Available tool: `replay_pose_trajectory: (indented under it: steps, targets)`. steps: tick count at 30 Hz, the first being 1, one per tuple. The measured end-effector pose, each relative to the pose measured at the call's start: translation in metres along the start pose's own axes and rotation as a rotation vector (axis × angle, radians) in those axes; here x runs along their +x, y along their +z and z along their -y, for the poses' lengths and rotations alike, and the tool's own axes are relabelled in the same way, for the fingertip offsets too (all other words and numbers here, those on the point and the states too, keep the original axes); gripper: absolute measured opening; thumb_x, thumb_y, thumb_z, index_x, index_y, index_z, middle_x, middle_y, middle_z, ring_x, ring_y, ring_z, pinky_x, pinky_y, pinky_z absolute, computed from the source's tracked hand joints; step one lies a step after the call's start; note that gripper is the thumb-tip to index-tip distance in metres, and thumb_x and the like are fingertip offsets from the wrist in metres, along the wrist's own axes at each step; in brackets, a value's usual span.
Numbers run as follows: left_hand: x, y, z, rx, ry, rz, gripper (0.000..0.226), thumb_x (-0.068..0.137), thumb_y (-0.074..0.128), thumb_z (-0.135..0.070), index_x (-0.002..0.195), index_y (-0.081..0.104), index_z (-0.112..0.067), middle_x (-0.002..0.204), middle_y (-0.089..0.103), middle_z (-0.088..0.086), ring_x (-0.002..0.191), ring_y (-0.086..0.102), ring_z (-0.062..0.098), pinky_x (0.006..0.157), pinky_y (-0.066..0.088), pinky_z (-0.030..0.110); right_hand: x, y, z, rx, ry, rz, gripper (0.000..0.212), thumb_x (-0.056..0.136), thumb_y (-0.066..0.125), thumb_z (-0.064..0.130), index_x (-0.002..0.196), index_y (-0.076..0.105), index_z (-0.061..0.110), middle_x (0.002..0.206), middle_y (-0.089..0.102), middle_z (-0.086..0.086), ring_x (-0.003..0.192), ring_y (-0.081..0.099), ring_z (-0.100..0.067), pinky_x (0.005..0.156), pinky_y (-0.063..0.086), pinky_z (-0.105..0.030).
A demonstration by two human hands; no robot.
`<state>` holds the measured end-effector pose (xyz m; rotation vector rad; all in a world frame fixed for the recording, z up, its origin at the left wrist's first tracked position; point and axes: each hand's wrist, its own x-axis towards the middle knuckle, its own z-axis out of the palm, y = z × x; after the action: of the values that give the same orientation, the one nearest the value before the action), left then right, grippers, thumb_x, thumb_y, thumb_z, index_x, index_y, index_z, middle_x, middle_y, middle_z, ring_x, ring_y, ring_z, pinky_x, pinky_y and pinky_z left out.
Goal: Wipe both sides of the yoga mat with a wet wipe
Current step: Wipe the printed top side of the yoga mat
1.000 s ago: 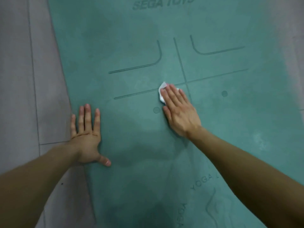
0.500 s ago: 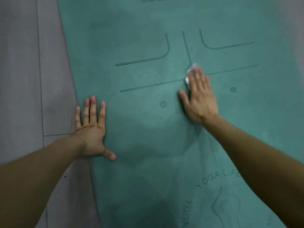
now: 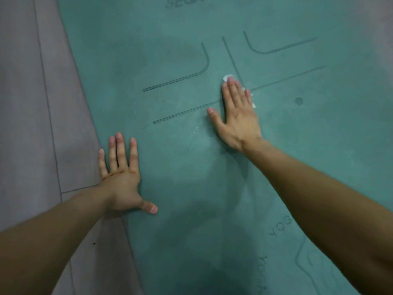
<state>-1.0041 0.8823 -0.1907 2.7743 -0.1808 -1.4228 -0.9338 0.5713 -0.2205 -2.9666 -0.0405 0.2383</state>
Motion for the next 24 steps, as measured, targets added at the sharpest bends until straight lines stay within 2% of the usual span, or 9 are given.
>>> replay_pose_trajectory:
  steps: [3, 5, 9, 11, 16, 17, 19, 22, 24]
  targets:
    - [0.001, 0.002, 0.001, 0.003, -0.015, -0.007, 0.195, 0.021, 0.073, -0.099, 0.139, -0.055, -0.013, 0.14, -0.065, 0.021, 0.132, -0.06, 0.037, 0.12, -0.019, 0.065, -0.064, 0.017, 0.047, 0.017, -0.526, 0.165, 0.084, 0.108, 0.033, 0.064, 0.169, 0.005, 0.015, 0.177, -0.001, -0.003, 0.162, -0.008, -0.016, 0.132, 0.004, -0.045]
    - [0.002, 0.002, 0.0, 0.004, -0.028, -0.009, 0.196, 0.017, 0.071, -0.1, 0.139, -0.056, -0.013, 0.139, -0.066, 0.02, 0.132, -0.061, 0.036, 0.12, -0.019, 0.065, -0.07, 0.014, 0.022, -0.048, -0.631, 0.116, 0.079, 0.11, 0.032, 0.06, 0.169, 0.003, 0.018, 0.177, 0.0, 0.0, 0.162, -0.006, -0.014, 0.132, 0.005, -0.043]
    - [0.003, 0.004, 0.0, 0.026, -0.026, -0.03, 0.196, 0.016, 0.071, -0.1, 0.137, -0.058, -0.015, 0.138, -0.067, 0.019, 0.13, -0.062, 0.034, 0.119, -0.023, 0.063, -0.028, -0.005, -0.056, -0.022, 0.076, -0.04, 0.08, 0.108, 0.017, 0.067, 0.169, 0.002, 0.018, 0.176, -0.005, 0.003, 0.162, -0.009, -0.011, 0.132, 0.005, -0.043]
    - [0.007, 0.005, 0.0, 0.025, -0.023, -0.028, 0.196, 0.014, 0.069, -0.101, 0.136, -0.059, -0.017, 0.137, -0.068, 0.017, 0.13, -0.062, 0.033, 0.119, -0.024, 0.062, -0.041, 0.004, -0.032, 0.061, 0.144, -0.074, 0.086, 0.105, 0.019, 0.071, 0.169, 0.004, 0.015, 0.176, -0.005, 0.0, 0.162, -0.009, -0.014, 0.132, 0.002, -0.044]
    - [-0.004, 0.003, -0.008, 0.035, -0.043, -0.086, 0.193, 0.021, 0.071, -0.1, 0.143, -0.053, -0.016, 0.148, -0.057, 0.022, 0.141, -0.052, 0.035, 0.121, -0.023, 0.06, -0.16, 0.039, 0.057, 0.024, -0.574, 0.116, 0.082, 0.108, 0.036, 0.063, 0.169, 0.006, 0.017, 0.177, 0.0, 0.0, 0.163, -0.006, -0.016, 0.132, 0.005, -0.045]
    - [-0.01, 0.007, -0.012, 0.042, -0.007, -0.092, 0.187, 0.031, 0.076, -0.096, 0.146, -0.05, -0.017, 0.151, -0.055, 0.023, 0.143, -0.05, 0.035, 0.122, -0.022, 0.059, -0.158, 0.035, 0.041, 0.017, -0.545, 0.074, 0.079, 0.109, 0.034, 0.061, 0.169, 0.005, 0.019, 0.177, -0.001, 0.001, 0.163, -0.006, -0.015, 0.132, 0.006, -0.045]
    - [-0.019, 0.018, -0.019, 0.015, 0.085, -0.061, 0.182, 0.04, 0.081, -0.09, 0.146, -0.05, -0.021, 0.147, -0.06, 0.019, 0.14, -0.053, 0.033, 0.122, -0.023, 0.056, -0.132, 0.023, -0.003, 0.008, -0.224, 0.002, 0.074, 0.11, 0.025, 0.061, 0.169, 0.003, 0.021, 0.177, -0.003, 0.003, 0.162, -0.006, -0.014, 0.132, 0.009, -0.046]
    - [-0.023, 0.036, -0.022, -0.032, 0.08, -0.024, 0.194, 0.015, 0.075, -0.097, 0.135, -0.059, -0.027, 0.137, -0.068, 0.015, 0.131, -0.062, 0.031, 0.116, -0.031, 0.055, -0.099, 0.014, -0.054, 0.052, 0.238, -0.078, 0.078, 0.108, 0.018, 0.065, 0.169, 0.003, 0.02, 0.176, -0.007, 0.003, 0.162, -0.009, -0.012, 0.132, 0.003, -0.044]
    - [-0.015, 0.042, -0.027, -0.028, 0.042, -0.055, 0.197, 0.008, 0.073, -0.098, 0.136, -0.059, -0.026, 0.138, -0.067, 0.017, 0.132, -0.061, 0.033, 0.118, -0.027, 0.059, -0.098, 0.02, -0.035, 0.094, 0.295, -0.117, 0.082, 0.106, 0.022, 0.068, 0.169, 0.007, 0.018, 0.177, -0.004, 0.001, 0.162, -0.006, -0.014, 0.132, 0.001, -0.045]
